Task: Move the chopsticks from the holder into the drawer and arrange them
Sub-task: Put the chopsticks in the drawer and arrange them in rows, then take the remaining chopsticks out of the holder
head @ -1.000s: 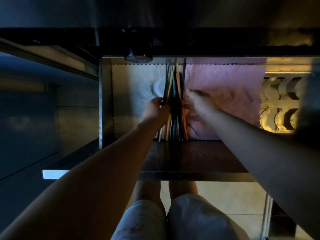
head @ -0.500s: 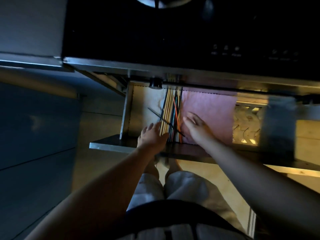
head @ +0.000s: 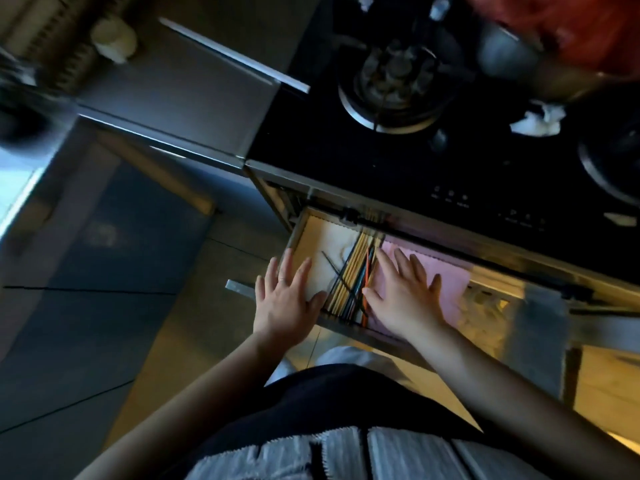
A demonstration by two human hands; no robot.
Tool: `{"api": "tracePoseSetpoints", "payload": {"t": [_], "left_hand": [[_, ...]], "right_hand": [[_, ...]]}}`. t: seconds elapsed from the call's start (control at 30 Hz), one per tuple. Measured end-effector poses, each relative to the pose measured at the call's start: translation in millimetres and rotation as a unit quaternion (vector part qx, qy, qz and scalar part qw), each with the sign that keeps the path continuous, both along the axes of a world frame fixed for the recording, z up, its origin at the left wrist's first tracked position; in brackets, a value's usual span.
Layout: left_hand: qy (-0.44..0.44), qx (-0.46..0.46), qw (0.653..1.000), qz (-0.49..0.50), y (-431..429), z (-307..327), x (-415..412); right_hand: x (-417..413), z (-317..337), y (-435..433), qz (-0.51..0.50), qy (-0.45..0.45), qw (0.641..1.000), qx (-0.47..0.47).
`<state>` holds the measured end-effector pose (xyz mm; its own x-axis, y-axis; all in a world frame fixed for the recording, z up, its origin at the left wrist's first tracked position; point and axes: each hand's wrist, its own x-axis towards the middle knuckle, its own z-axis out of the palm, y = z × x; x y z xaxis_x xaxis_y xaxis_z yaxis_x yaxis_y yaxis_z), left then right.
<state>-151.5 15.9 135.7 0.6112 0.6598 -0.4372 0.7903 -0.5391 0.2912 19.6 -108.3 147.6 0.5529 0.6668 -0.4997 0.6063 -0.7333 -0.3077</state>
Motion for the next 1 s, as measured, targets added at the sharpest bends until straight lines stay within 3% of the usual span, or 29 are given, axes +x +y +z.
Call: {"api": "tracePoseSetpoints", "payload": {"t": [0.3,0.7,1.0], "left_hand": [[-0.032,0.101,0.991,0.086,26.0,45.1,-93.8],[-0.021,0.17,0.956,0.238,50.0,76.2,-330.8],[0.011,0.179,0.897,0.404,35.5,91.8,-524.8]], "right_hand": [[-75.0,54.4,59.2,0.169,-0.113,0.975,0.085],[-308.2,93.0,142.6,0.318,-0.102,0.93,0.151],[-503.9,115.3,191.8,0.478,-0.087,0.852,0.197]]}}
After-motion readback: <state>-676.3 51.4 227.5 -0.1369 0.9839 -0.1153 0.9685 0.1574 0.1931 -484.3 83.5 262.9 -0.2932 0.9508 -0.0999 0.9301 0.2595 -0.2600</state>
